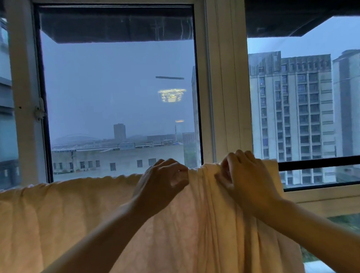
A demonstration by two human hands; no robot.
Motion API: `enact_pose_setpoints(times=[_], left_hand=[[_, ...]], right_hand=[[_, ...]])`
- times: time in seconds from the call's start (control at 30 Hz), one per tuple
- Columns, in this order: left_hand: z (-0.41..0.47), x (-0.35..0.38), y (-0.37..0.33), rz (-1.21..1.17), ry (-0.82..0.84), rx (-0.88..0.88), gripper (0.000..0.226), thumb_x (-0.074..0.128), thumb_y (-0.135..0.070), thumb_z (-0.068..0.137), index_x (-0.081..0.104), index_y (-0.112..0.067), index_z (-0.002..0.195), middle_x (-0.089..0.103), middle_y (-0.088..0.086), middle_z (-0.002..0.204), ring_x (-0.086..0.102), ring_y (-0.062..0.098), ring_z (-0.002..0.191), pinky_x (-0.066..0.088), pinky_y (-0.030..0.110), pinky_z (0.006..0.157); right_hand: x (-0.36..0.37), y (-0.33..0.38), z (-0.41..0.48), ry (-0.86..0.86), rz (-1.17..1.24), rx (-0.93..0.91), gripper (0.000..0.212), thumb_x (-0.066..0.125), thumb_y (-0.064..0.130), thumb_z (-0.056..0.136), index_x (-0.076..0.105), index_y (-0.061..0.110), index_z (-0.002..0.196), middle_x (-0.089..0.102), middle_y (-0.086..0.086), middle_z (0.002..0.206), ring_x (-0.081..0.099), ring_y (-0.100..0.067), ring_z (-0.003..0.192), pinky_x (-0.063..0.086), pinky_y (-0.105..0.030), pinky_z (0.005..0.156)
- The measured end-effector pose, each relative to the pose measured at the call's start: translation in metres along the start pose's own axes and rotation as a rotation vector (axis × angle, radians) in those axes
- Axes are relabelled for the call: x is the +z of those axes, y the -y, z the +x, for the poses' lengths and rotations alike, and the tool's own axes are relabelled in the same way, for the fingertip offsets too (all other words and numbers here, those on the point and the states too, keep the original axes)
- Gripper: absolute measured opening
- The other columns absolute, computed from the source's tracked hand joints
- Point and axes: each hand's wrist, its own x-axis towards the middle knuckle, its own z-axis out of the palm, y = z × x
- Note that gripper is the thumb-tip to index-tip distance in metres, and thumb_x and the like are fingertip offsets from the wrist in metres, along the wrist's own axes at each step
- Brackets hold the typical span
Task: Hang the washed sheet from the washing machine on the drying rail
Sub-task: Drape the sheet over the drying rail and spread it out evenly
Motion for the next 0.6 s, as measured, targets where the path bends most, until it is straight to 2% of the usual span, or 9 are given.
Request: enact_pose_setpoints(times=[0.07,0.13,0.2,0.27,0.33,0.4,0.43,0.5,0.6], left_hand=[[0.004,0.006,-0.003,-0.035,-0.045,-0.03,0.015,0.063,-0.039,0.085,0.068,-0.028,0.094,0.059,-0.017,0.087,0.054,0.002,0.081,0.048,0.025,0.07],[0.01,0.008,-0.004,-0.049,-0.076,-0.066,0.01,0.068,-0.034,0.084,0.07,-0.024,0.085,0.058,-0.016,0.078,0.055,0.003,0.074,0.049,0.027,0.067],[0.016,0.008,-0.001,-0.094,-0.097,-0.114,0.006,0.074,-0.03,0.078,0.073,-0.024,0.077,0.059,-0.016,0.072,0.057,0.005,0.068,0.049,0.028,0.062],[0.02,0.005,0.003,-0.129,-0.098,-0.156,0.008,0.077,-0.026,0.075,0.072,-0.023,0.069,0.059,-0.014,0.068,0.058,0.005,0.064,0.046,0.026,0.059],[0.022,0.003,0.005,-0.14,-0.078,-0.166,0.011,0.077,-0.023,0.076,0.07,-0.022,0.067,0.061,-0.012,0.069,0.059,0.006,0.064,0.046,0.025,0.061],[0.022,0.001,0.006,-0.146,-0.061,-0.17,0.012,0.075,-0.022,0.078,0.067,-0.022,0.069,0.062,-0.011,0.072,0.06,0.007,0.067,0.048,0.027,0.063],[0.022,0.001,0.006,-0.147,-0.06,-0.178,0.012,0.073,-0.022,0.079,0.066,-0.023,0.069,0.062,-0.012,0.073,0.059,0.006,0.067,0.048,0.026,0.063],[0.021,0.0,0.006,-0.148,-0.075,-0.202,0.015,0.071,-0.021,0.081,0.063,-0.024,0.069,0.061,-0.013,0.074,0.058,0.004,0.067,0.046,0.024,0.062],[0.018,0.001,0.004,-0.143,-0.109,-0.178,0.018,0.068,-0.018,0.084,0.059,-0.024,0.069,0.056,-0.013,0.075,0.054,0.002,0.067,0.044,0.022,0.06]], right_hand=[[0.003,0.002,-0.004,0.021,-0.088,-0.019,0.033,0.069,0.044,0.077,0.06,0.019,0.096,0.058,0.002,0.092,0.057,-0.015,0.087,0.05,-0.033,0.075],[0.007,0.002,-0.004,0.015,-0.153,-0.022,0.037,0.085,0.03,0.062,0.065,0.017,0.091,0.063,0.001,0.085,0.061,-0.017,0.081,0.053,-0.035,0.068],[0.008,0.0,-0.002,-0.006,-0.192,-0.054,0.043,0.092,0.021,0.049,0.069,0.015,0.085,0.067,0.001,0.079,0.064,-0.018,0.077,0.054,-0.036,0.064],[0.01,-0.003,-0.001,-0.014,-0.204,-0.066,0.045,0.094,0.021,0.044,0.071,0.013,0.081,0.068,-0.001,0.075,0.065,-0.019,0.073,0.054,-0.037,0.062],[0.008,-0.002,0.0,0.003,-0.186,-0.049,0.036,0.09,0.02,0.054,0.069,0.012,0.083,0.068,-0.002,0.078,0.064,-0.021,0.078,0.053,-0.038,0.067],[0.004,0.0,-0.001,0.009,-0.132,-0.031,0.021,0.074,0.02,0.078,0.066,0.013,0.096,0.066,-0.002,0.094,0.059,-0.021,0.095,0.047,-0.037,0.082],[0.004,0.0,-0.001,0.02,-0.101,-0.02,0.02,0.064,0.023,0.087,0.064,0.013,0.104,0.064,-0.002,0.102,0.055,-0.02,0.102,0.043,-0.036,0.087],[0.004,0.003,-0.003,0.037,-0.108,-0.024,0.028,0.056,0.033,0.091,0.063,0.013,0.109,0.062,-0.002,0.106,0.052,-0.022,0.105,0.042,-0.036,0.088],[0.007,0.012,-0.007,0.057,-0.201,-0.019,0.034,0.059,0.044,0.083,0.067,0.013,0.093,0.062,-0.003,0.094,0.057,-0.025,0.095,0.049,-0.038,0.078]])
